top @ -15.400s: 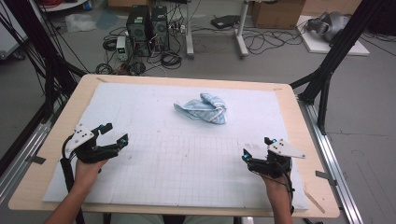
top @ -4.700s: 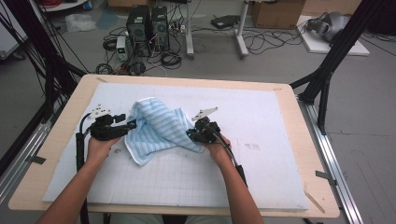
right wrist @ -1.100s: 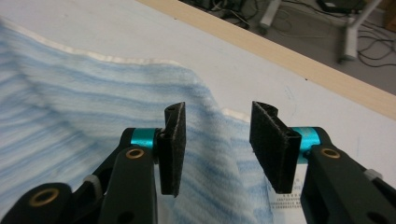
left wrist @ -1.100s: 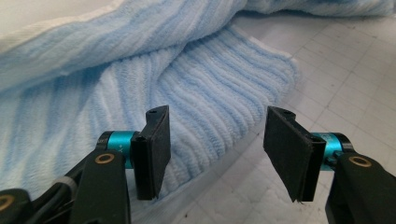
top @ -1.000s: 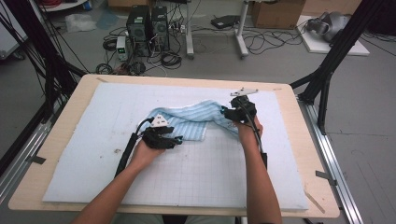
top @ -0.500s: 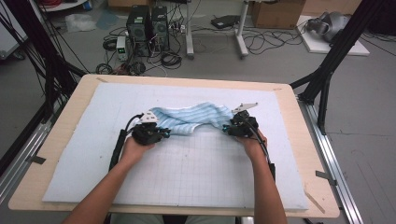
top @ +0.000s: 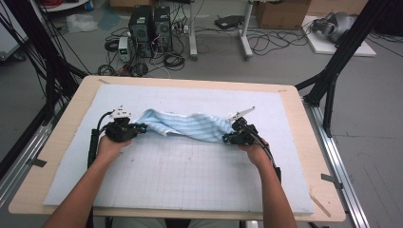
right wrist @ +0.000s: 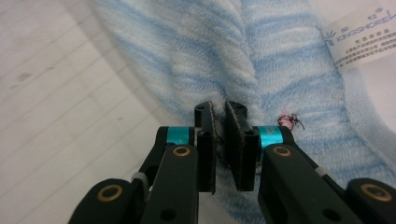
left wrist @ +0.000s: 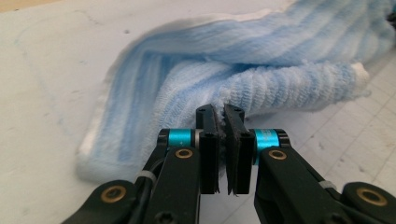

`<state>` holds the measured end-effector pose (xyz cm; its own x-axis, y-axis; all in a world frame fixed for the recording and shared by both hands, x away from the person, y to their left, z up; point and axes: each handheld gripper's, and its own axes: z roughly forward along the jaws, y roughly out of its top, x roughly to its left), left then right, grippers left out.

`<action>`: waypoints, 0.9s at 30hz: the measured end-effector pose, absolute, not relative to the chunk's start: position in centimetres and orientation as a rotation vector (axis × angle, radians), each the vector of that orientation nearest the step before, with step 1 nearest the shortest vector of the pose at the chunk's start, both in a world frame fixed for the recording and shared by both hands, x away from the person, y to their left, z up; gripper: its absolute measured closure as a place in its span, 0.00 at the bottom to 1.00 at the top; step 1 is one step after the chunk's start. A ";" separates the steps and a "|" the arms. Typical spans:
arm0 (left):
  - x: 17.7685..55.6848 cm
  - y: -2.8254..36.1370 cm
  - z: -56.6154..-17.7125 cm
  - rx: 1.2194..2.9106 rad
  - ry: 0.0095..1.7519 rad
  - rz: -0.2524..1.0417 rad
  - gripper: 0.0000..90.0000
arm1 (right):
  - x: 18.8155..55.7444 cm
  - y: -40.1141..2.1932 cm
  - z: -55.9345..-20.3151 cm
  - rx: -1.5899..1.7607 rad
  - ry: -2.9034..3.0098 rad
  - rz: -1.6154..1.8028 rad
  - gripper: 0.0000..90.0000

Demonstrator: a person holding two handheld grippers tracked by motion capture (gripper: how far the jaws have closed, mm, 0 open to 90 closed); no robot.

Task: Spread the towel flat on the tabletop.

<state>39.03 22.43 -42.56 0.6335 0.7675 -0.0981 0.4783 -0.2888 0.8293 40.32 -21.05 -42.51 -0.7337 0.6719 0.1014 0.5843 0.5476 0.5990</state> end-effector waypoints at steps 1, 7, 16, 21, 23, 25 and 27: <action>39.0 22.7 -42.6 1.938 0.993 0.407 0.94 | 40.2 -21.0 -42.5 1.075 2.658 0.948 0.92; 39.2 25.1 -42.6 1.938 1.046 0.436 0.94 | 38.9 -19.7 -42.6 1.016 2.758 0.980 0.92; 38.9 26.0 -42.5 1.955 1.054 0.466 0.94 | 39.0 -19.2 -41.5 0.974 2.718 1.220 0.70; 38.8 25.8 -42.5 1.971 1.043 0.471 0.94 | 40.8 -18.1 -39.7 0.917 2.575 1.244 0.65; 38.8 25.9 -42.5 1.969 1.042 0.468 0.94 | 41.8 -17.0 -39.5 0.895 2.561 1.156 0.64; 38.8 25.9 -42.5 1.963 1.045 0.465 0.94 | 43.0 -15.6 -39.8 0.865 2.570 1.081 0.62; 38.7 25.9 -42.6 1.958 1.046 0.463 0.94 | 44.1 -14.3 -40.5 0.859 2.610 1.009 0.61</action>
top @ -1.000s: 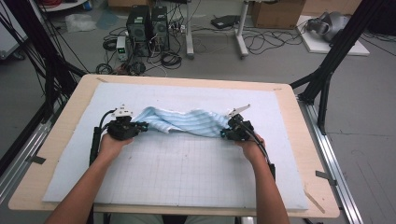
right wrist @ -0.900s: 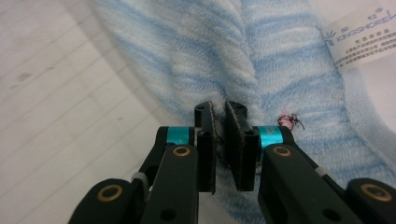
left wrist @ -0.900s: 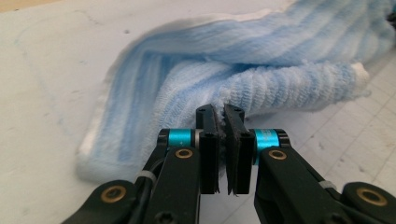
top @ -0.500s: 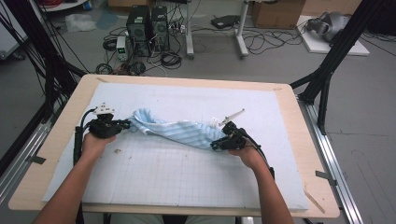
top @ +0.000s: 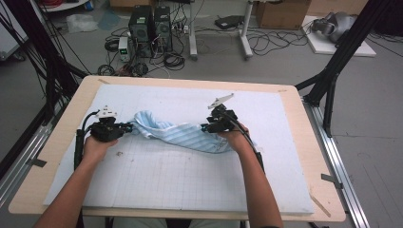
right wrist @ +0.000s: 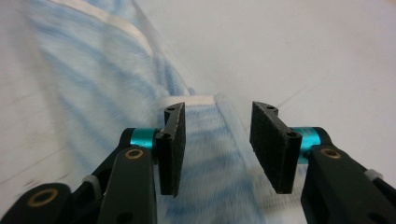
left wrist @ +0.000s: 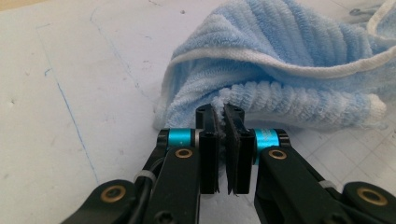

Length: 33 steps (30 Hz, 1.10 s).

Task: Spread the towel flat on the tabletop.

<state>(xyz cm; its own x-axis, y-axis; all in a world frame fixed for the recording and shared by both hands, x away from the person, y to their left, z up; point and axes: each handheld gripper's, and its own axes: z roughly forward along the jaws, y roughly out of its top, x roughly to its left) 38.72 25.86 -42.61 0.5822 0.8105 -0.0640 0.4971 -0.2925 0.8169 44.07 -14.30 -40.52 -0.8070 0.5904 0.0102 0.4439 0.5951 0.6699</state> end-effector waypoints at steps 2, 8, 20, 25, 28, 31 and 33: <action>38.7 25.9 -42.6 1.965 1.040 0.460 0.94 | 44.9 -13.1 -41.4 0.874 2.650 0.964 0.61; 38.6 25.9 -42.7 1.962 1.031 0.449 0.94 | 45.8 -12.5 -42.2 0.907 2.659 0.857 0.95; 38.7 25.5 -42.9 1.985 1.007 0.436 0.94 | 45.9 -20.7 -39.9 1.149 2.257 0.543 0.96; 38.8 25.6 -43.0 1.975 1.012 0.439 0.94 | 45.5 -23.9 -40.2 1.261 2.156 0.400 0.96; 38.8 25.4 -43.1 1.978 0.997 0.451 0.94 | 45.2 -25.3 -40.3 1.310 2.108 0.374 0.95; 38.8 24.9 -43.1 1.954 1.021 0.525 0.80 | 45.2 -25.4 -40.5 1.325 2.111 0.377 0.89; 38.8 25.0 -42.9 1.927 1.043 0.563 0.63 | 45.1 -24.7 -40.2 1.274 2.116 0.450 0.78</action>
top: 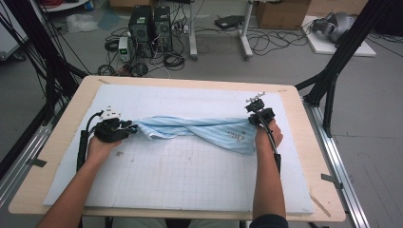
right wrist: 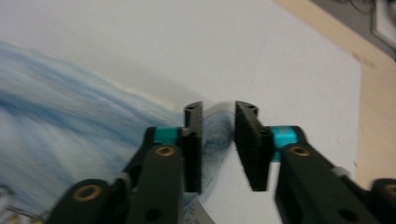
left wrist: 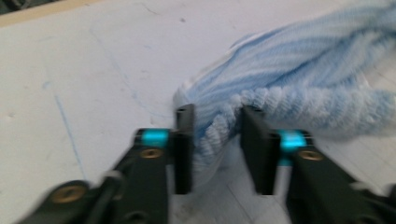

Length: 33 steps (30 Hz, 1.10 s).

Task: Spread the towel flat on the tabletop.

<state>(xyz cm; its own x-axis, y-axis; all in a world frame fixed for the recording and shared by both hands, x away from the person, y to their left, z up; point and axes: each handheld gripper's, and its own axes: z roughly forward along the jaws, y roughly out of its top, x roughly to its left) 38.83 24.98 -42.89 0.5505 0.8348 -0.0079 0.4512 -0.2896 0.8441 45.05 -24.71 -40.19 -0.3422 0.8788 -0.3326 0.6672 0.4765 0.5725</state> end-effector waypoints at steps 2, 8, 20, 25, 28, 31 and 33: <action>38.8 25.3 -42.7 1.906 1.050 0.582 0.59 | 44.7 -23.6 -39.6 1.210 2.130 0.550 0.73; 38.4 26.3 -41.9 1.825 1.069 0.614 0.55 | 43.1 -18.9 -38.8 0.989 2.281 0.766 0.68; 37.8 26.4 -41.3 1.811 1.046 0.600 0.50 | 39.8 -12.8 -42.4 0.738 2.591 0.865 0.71; 37.7 25.9 -41.5 1.818 1.025 0.593 0.48 | 39.8 -12.9 -42.4 0.743 2.674 0.912 0.96; 37.6 25.6 -41.5 1.821 1.013 0.584 0.48 | 40.4 -14.0 -41.3 0.852 2.638 1.103 0.96; 37.4 24.9 -41.5 1.830 0.983 0.576 0.49 | 41.8 -15.7 -40.9 0.996 2.546 1.153 0.96; 37.3 24.2 -41.5 1.848 0.957 0.557 0.50 | 42.9 -16.4 -41.1 1.074 2.493 1.083 0.96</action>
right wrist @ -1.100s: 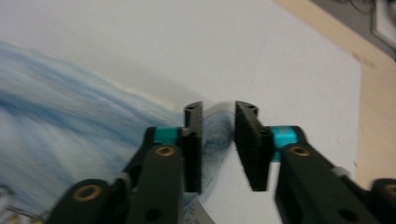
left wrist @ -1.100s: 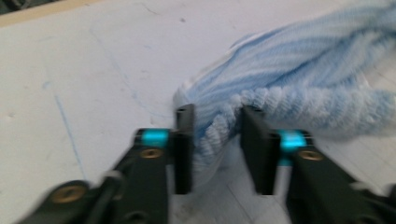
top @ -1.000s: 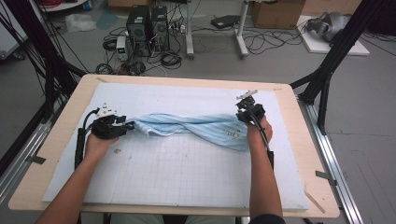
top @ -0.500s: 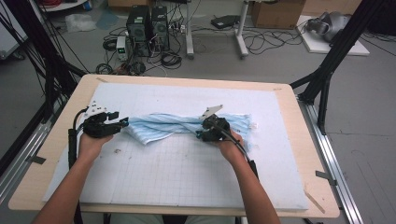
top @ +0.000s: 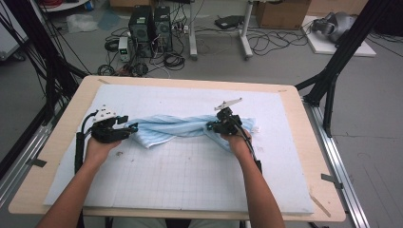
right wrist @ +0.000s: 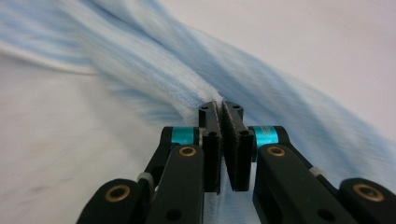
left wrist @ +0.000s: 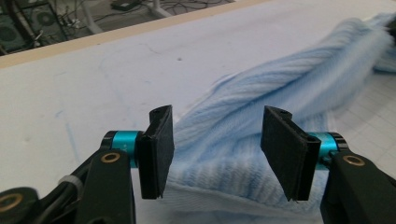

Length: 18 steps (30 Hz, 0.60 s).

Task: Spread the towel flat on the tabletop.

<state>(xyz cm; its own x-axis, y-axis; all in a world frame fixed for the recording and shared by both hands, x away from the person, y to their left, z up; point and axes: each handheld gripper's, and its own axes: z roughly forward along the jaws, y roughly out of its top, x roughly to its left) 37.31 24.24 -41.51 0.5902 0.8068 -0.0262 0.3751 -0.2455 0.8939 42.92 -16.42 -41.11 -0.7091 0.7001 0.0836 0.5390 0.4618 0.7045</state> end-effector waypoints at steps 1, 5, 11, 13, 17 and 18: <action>37.3 23.9 -41.6 1.853 0.942 0.540 0.51 | 43.4 -16.6 -41.4 1.080 2.472 1.025 0.96; 37.0 21.9 -41.8 1.890 0.866 0.450 0.55 | 44.8 -16.6 -42.6 1.116 2.440 0.915 0.95; 36.4 18.5 -42.2 1.958 0.753 0.344 0.54 | 45.1 -15.9 -42.7 1.008 2.385 0.794 0.92; 36.3 17.5 -42.4 1.991 0.719 0.329 0.54 | 45.2 -15.8 -42.7 0.995 2.337 0.749 0.92; 36.2 15.7 -43.3 2.061 0.692 0.280 0.56 | 45.3 -15.7 -42.9 1.054 2.302 0.764 0.87; 36.3 15.4 -43.5 2.083 0.689 0.272 0.56 | 45.2 -15.8 -42.8 1.062 2.303 0.774 0.85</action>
<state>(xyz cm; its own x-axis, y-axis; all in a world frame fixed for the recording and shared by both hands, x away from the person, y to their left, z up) 36.29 15.42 -43.50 0.8208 0.5676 -0.0645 0.3701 -0.4422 0.8170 45.25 -15.79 -42.79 -0.5808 0.7919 -0.1886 0.5172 0.5379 0.6657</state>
